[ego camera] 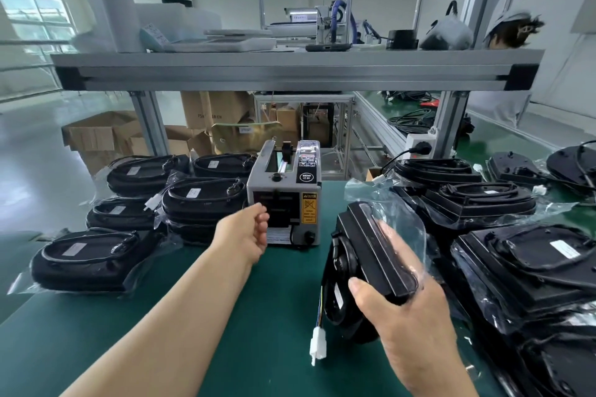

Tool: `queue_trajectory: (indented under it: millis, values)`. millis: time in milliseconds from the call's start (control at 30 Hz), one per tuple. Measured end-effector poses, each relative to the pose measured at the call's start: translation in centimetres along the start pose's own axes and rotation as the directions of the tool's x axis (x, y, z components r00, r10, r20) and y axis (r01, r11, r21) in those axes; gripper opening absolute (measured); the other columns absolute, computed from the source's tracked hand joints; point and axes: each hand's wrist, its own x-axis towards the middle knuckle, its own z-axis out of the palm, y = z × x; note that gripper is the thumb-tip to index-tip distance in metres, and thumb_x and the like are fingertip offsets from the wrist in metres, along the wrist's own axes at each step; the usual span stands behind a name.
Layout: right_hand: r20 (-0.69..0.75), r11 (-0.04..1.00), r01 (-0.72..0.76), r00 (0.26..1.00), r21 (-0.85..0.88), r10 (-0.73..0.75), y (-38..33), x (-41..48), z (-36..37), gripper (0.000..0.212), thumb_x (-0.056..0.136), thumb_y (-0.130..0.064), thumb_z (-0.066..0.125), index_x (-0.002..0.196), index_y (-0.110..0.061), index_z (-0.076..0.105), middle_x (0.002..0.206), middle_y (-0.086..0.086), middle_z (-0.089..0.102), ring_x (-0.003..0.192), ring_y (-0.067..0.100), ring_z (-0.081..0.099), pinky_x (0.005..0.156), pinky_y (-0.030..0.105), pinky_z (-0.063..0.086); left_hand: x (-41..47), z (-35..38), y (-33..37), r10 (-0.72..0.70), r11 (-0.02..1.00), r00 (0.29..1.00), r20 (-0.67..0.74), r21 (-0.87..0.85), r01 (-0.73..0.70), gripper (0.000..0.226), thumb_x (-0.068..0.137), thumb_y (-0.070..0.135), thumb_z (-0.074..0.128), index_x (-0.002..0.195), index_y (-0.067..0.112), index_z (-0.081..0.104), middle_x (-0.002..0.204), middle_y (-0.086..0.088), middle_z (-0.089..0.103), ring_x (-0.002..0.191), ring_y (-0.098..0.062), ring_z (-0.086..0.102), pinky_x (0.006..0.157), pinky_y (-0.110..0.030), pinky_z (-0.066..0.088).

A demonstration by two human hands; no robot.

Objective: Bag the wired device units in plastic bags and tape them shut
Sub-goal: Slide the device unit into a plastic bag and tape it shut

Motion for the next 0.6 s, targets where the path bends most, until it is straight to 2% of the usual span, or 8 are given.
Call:
queue_trajectory:
  millis: [100, 200, 300, 367, 433, 467, 533, 600]
  values:
    - [-0.003, 1.0, -0.004, 1.0, -0.025, 0.004, -0.1, -0.1, 0.0, 0.075, 0.077, -0.007, 0.081, 0.107, -0.072, 0.056, 0.104, -0.026, 0.072, 0.094, -0.008, 0.067, 0.075, -0.005, 0.041, 1.1, 1.0, -0.8, -0.074, 0.997, 0.997, 0.013, 0.026, 0.074, 0.033, 0.1, 0.023, 0.056, 0.067, 0.018, 0.054, 0.038, 0.01, 0.047, 0.043, -0.001, 0.039, 0.044, -0.014, 0.027]
    - [0.007, 1.0, -0.007, 1.0, -0.03, 0.007, 0.0, -0.4, -0.2, 0.072, 0.078, -0.001, 0.079, 0.121, -0.055, 0.058, 0.106, -0.025, 0.073, 0.094, -0.008, 0.067, 0.074, -0.004, 0.041, 1.5, 2.0, -0.4, -0.105, 0.994, 0.994, 0.008, 0.013, 0.104, 0.028, 0.098, 0.025, 0.061, 0.071, 0.019, 0.055, 0.04, 0.01, 0.048, 0.036, 0.0, 0.041, 0.039, -0.012, 0.026]
    - [0.016, 1.0, -0.005, 1.0, -0.031, 0.006, 0.2, -0.6, -0.3, 0.071, 0.077, -0.003, 0.08, 0.127, -0.048, 0.057, 0.108, -0.025, 0.072, 0.098, -0.006, 0.067, 0.076, -0.004, 0.042, 2.1, 2.7, -0.4, -0.129, 0.991, 0.992, -0.001, -0.026, 0.129, 0.028, 0.096, 0.02, 0.061, 0.07, 0.021, 0.051, 0.042, 0.009, 0.047, 0.038, 0.0, 0.039, 0.039, -0.012, 0.024]
    - [0.01, 1.0, 0.011, 1.0, -0.026, -0.011, 0.2, -0.7, -0.2, 0.069, 0.075, -0.009, 0.082, 0.125, -0.05, 0.059, 0.107, -0.024, 0.072, 0.098, -0.006, 0.067, 0.076, -0.003, 0.042, 2.5, 3.2, -0.6, -0.129, 0.988, 0.991, -0.035, -0.091, 0.125, 0.02, 0.095, 0.018, 0.062, 0.078, 0.022, 0.052, 0.047, 0.008, 0.047, 0.035, -0.001, 0.037, 0.036, -0.011, 0.024]
    - [0.011, 1.0, 0.02, 1.0, -0.022, -0.019, 0.0, -0.8, -0.2, 0.067, 0.068, -0.02, 0.077, 0.123, -0.054, 0.06, 0.107, -0.024, 0.072, 0.097, -0.006, 0.067, 0.076, -0.003, 0.042, 2.4, 3.5, -0.9, -0.103, 0.98, 0.992, -0.073, -0.181, 0.088, 0.013, 0.093, 0.015, 0.061, 0.093, 0.021, 0.049, 0.055, 0.008, 0.046, 0.032, -0.002, 0.036, 0.034, -0.012, 0.023]
    - [0.014, 1.0, 0.019, 1.0, -0.017, -0.019, 0.0, -0.9, -0.2, 0.068, 0.066, -0.021, 0.075, 0.123, -0.054, 0.06, 0.107, -0.025, 0.072, 0.097, -0.007, 0.067, 0.076, -0.003, 0.042, 2.1, 3.6, -0.9, -0.08, 0.977, 0.992, -0.093, -0.207, 0.06, 0.014, 0.092, 0.013, 0.06, 0.095, 0.02, 0.048, 0.056, 0.008, 0.045, 0.034, -0.002, 0.036, 0.033, -0.014, 0.022]
    - [0.022, 1.0, 0.022, 1.0, -0.007, -0.022, 0.0, -1.0, -0.3, 0.068, 0.065, -0.022, 0.074, 0.124, -0.052, 0.059, 0.106, -0.024, 0.073, 0.095, -0.006, 0.068, 0.076, -0.003, 0.042, 1.1, 3.3, -1.2, 0.004, 0.978, 0.995, -0.102, -0.205, -0.025, 0.012, 0.089, 0.012, 0.062, 0.085, 0.019, 0.053, 0.054, 0.008, 0.047, 0.04, -0.002, 0.039, 0.035, -0.015, 0.024]
    - [0.038, 1.0, 0.025, 0.999, -0.008, -0.025, 0.1, -1.2, -0.5, 0.07, 0.065, -0.023, 0.075, 0.125, -0.054, 0.058, 0.103, -0.019, 0.074, 0.09, -0.001, 0.07, 0.078, 0.0, 0.044, -1.0, 2.2, -1.6, 0.148, 0.976, 0.989, -0.025, -0.157, -0.15, 0.014, 0.088, 0.011, 0.067, 0.076, 0.017, 0.061, 0.055, 0.007, 0.052, 0.044, -0.003, 0.044, 0.04, -0.015, 0.031]
